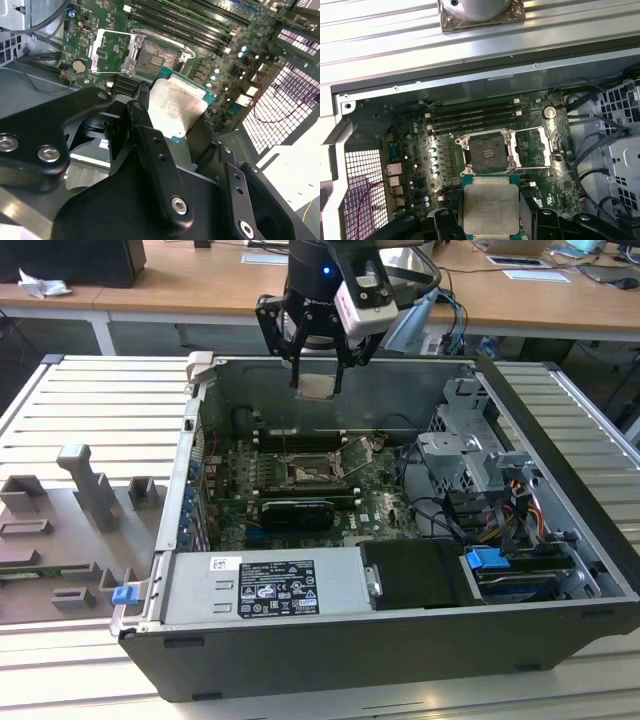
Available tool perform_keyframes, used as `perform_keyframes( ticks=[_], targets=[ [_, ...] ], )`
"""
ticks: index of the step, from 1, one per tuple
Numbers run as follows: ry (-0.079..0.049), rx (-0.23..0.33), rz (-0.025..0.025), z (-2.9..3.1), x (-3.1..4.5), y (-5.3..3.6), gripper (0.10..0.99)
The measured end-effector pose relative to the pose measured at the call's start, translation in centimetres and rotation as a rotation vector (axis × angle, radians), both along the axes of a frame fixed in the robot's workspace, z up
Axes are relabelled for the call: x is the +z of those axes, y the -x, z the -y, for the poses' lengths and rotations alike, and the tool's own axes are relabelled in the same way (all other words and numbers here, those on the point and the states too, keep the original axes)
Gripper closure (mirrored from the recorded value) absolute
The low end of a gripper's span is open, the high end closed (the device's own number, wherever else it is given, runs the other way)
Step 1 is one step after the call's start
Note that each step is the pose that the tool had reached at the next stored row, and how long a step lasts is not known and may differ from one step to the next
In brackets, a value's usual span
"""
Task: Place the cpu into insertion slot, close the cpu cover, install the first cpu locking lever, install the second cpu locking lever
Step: 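Place the cpu into insertion slot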
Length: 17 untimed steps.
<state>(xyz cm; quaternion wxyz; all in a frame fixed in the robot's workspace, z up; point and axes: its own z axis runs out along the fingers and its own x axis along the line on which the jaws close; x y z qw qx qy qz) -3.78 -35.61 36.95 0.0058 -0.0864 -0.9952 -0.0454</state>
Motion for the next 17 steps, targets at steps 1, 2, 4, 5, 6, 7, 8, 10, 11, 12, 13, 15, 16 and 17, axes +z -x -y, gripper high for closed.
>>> perform_keyframes(
  ticks=[1, 2, 4, 5, 6, 7, 8, 10, 11, 12, 13, 15, 16, 17],
  targets=[
    [0.0, -0.002, 0.0, 0.0, 0.0, 0.0, 0.545],
    [0.0, -0.005, 0.0, 0.0, 0.0, 0.0, 0.545],
    [0.0, -0.012, 0.0, 0.0, 0.0, 0.0, 0.545],
    [0.0, -0.015, 0.0, 0.0, 0.0, 0.0, 0.545],
    [0.0, -0.018, 0.0, 0.0, 0.0, 0.0, 0.545],
    [0.0, -0.022, 0.0, 0.0, 0.0, 0.0, 0.545],
    [0.0, -0.027, 0.0, 0.0, 0.0, 0.0, 0.545],
    [0.0, -0.031, 0.0, 0.0, 0.0, 0.0, 0.545],
    [0.0, -0.034, 0.0, 0.0, 0.0, 0.0, 0.545],
    [0.0, -0.037, 0.0, 0.0, -0.01, 0.0, 0.545],
    [0.0, -0.041, 0.0, 0.0, 0.0, 0.0, 0.545],
    [0.0, -0.051, 0.0, 0.0, 0.0, 0.0, 0.545],
    [0.0, -0.054, 0.0, 0.0, 0.0, 0.0, 0.545],
    [0.0, -0.058, 0.0, 0.0, 0.0, 0.0, 0.545]
  ],
)
